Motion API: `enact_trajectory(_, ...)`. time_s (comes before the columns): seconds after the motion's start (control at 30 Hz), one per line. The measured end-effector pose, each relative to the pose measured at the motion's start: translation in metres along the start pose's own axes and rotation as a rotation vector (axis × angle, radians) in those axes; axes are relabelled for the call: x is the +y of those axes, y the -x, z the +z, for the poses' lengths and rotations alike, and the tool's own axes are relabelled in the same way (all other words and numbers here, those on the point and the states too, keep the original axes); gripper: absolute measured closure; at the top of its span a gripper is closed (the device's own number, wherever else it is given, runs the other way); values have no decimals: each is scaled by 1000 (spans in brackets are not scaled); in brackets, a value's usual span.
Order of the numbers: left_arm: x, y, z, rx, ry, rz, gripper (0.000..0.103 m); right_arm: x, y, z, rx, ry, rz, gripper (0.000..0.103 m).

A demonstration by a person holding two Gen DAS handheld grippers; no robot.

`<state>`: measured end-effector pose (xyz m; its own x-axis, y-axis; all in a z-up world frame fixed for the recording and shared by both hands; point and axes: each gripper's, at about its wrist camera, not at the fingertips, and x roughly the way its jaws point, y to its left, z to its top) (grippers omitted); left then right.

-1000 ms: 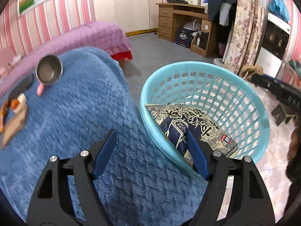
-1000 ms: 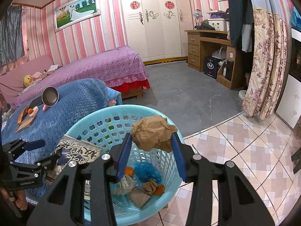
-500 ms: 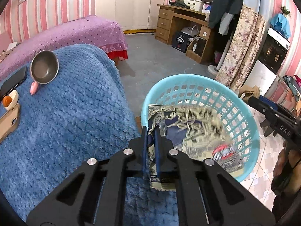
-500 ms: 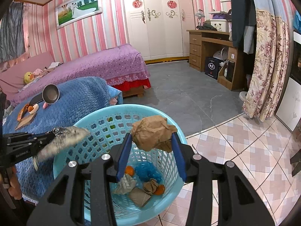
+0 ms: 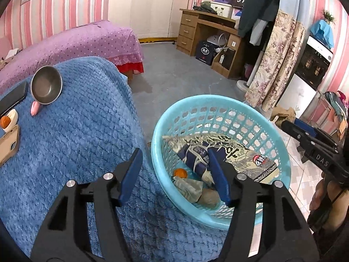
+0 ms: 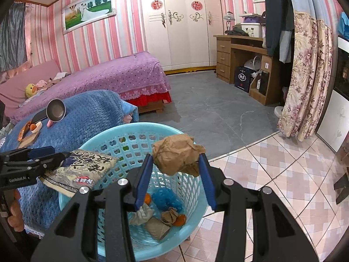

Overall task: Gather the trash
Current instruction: 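Release and press the printed bag into the basket with the left gripper while the right drops the paper ball, then grasp the orange snack bag with the left gripper while the right grasps the orange peel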

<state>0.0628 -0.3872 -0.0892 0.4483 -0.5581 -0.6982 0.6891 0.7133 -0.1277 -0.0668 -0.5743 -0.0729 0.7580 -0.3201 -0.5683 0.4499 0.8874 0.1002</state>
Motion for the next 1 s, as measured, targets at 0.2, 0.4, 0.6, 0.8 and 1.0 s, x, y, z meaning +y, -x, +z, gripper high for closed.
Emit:
enact_trajectory(0.2,1,4,-1,-15,-36,34,43,5,-3,-1,11,13,9,58)
enact_trajectory(0.4,7,11,4,-48,-45,73,38,9,-5,1,18,23,8,57)
enact_trajectory(0.6,21,23,9,-84,-41,120,26,17,-7,3,16,26,-1,42)
enact_trajectory(0.8,46,39,10,-131,-23,175,15,35,-5,7,-10,39,-7,16)
enact_trajectory(1.0,82,62,10,-178,-8,255,7,63,-8,16,-28,54,1,11)
